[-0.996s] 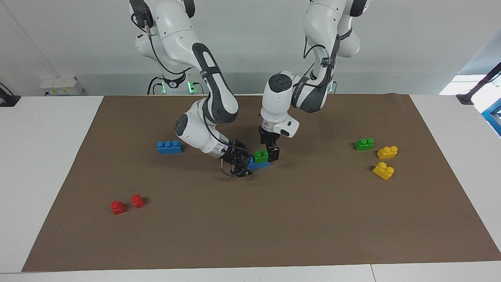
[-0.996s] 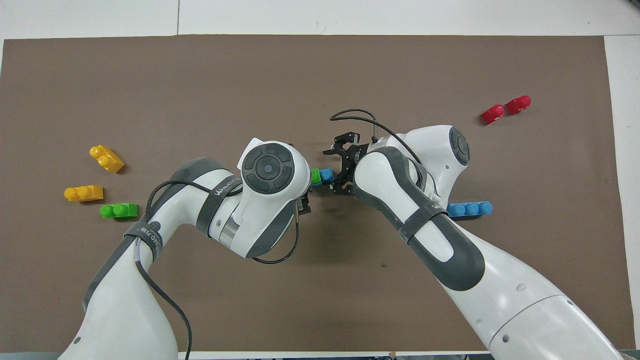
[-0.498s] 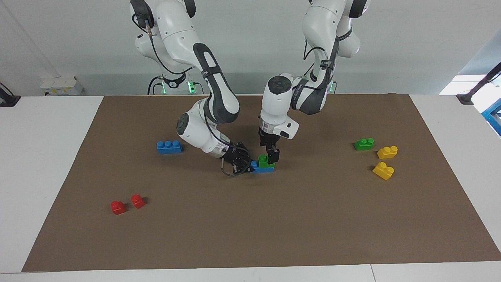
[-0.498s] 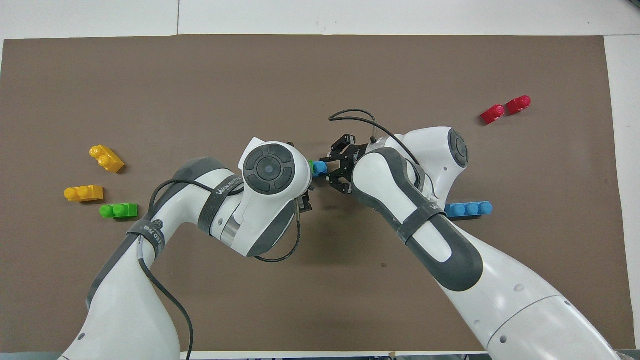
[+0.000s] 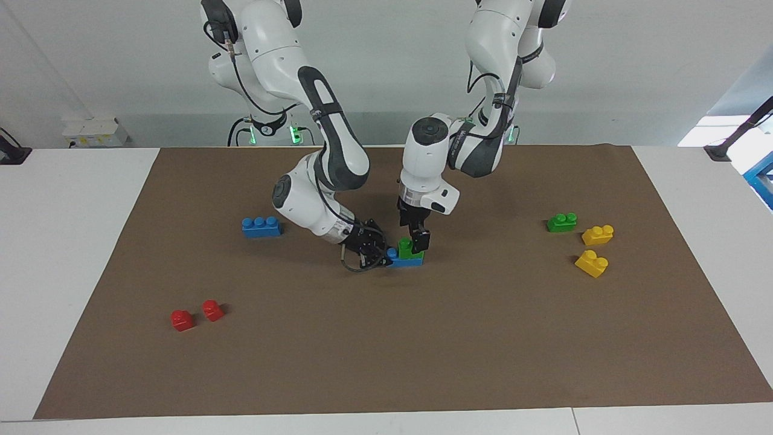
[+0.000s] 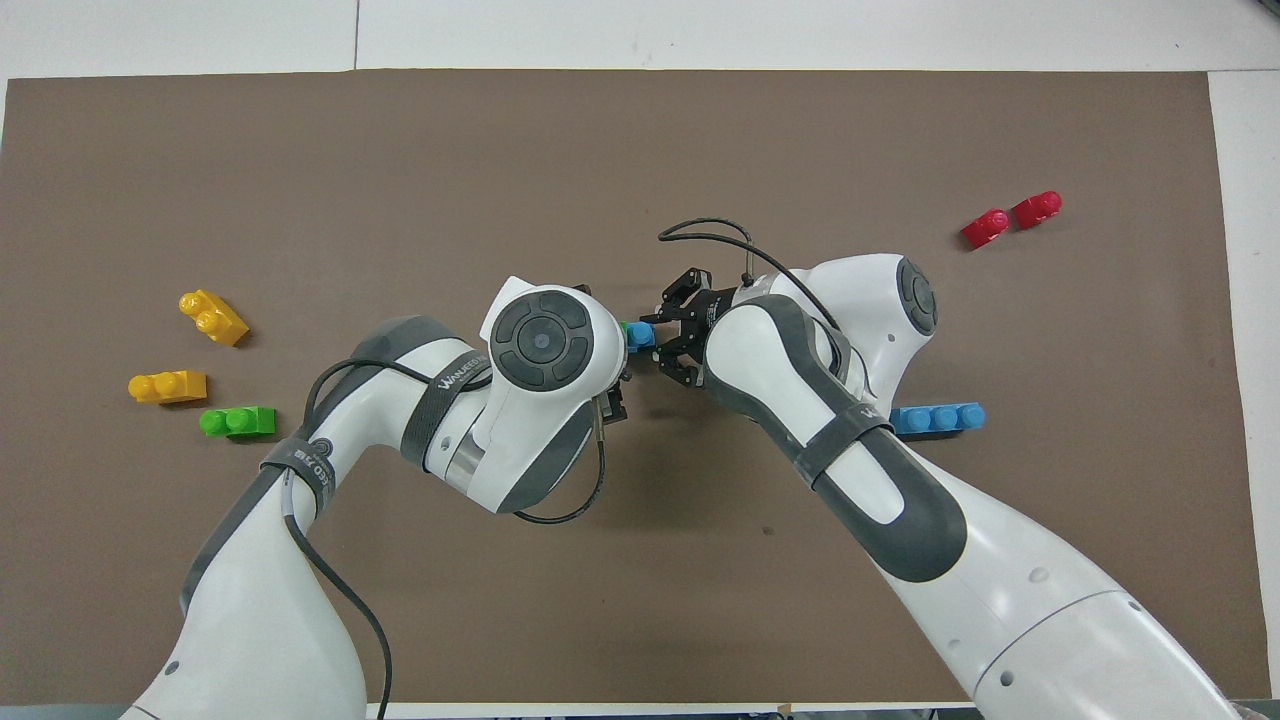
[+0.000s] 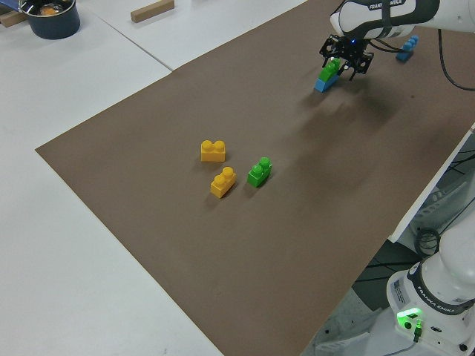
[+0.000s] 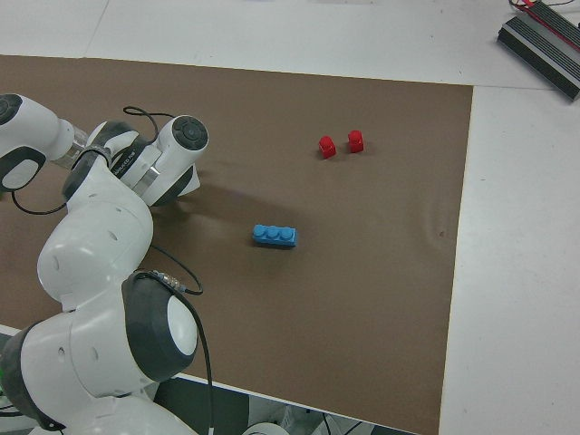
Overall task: Remove green block with left arm and hold with right
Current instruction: 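Pull the green brick with the left gripper while the right gripper pulls blue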
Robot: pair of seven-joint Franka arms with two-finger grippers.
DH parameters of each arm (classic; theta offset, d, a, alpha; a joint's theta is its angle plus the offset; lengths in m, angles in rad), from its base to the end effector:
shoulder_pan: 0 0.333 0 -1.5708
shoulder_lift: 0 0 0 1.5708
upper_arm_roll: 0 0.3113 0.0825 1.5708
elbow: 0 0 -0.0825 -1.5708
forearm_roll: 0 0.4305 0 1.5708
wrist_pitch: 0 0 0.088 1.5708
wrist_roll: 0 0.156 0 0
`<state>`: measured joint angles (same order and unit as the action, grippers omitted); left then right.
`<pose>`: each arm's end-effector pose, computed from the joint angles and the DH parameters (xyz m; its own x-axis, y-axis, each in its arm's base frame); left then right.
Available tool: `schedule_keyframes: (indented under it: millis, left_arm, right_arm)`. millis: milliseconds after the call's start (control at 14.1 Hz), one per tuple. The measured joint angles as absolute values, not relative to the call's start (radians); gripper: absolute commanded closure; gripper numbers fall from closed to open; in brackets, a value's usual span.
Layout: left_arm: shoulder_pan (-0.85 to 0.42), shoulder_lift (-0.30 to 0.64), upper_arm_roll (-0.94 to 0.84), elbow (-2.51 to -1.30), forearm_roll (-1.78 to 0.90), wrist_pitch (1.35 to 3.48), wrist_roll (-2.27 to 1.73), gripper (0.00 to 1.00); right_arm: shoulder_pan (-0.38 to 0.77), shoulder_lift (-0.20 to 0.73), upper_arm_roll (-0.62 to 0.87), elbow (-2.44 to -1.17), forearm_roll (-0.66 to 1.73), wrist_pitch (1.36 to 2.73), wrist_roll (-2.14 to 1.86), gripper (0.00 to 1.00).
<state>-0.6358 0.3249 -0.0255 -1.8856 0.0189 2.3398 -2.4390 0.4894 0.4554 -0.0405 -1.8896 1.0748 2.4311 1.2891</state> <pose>0.5371 -0.4163 0.2676 -0.1903 0.9772 -0.0939 0.9761 0.1986 0.0888 0.6084 0.3278 0.1993 -0.0650 -0.7591 -0.6477 -0.9968 0.0801 0.0061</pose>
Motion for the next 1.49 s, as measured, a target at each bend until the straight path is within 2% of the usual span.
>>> schedule_keyframes:
  millis: [142, 284, 924, 1493]
  left_arm:
    - [-0.636, 0.335, -0.020, -1.886, 0.042, 2.365, -2.445, 0.39]
    - [-0.635, 0.341, -0.013, -1.885, 0.059, 2.377, -2.448, 1.00]
    - [-0.627, 0.338, -0.006, -1.848, 0.105, 2.326, -2.417, 1.00]
    - [-0.564, 0.238, -0.005, -1.826, 0.105, 2.217, -2.376, 1.00]
  right_arm:
    - [0.489, 0.456, -0.041, -1.890, 1.079, 2.436, 1.291, 1.00]
    - [0.489, 0.456, -0.041, -1.890, 1.079, 2.441, 1.292, 1.00]
    - [0.503, 0.456, -0.040, -1.886, 1.080, 2.459, 1.289, 1.00]
    - [0.504, 0.458, -0.042, -1.888, 1.081, 2.477, 1.293, 1.00]
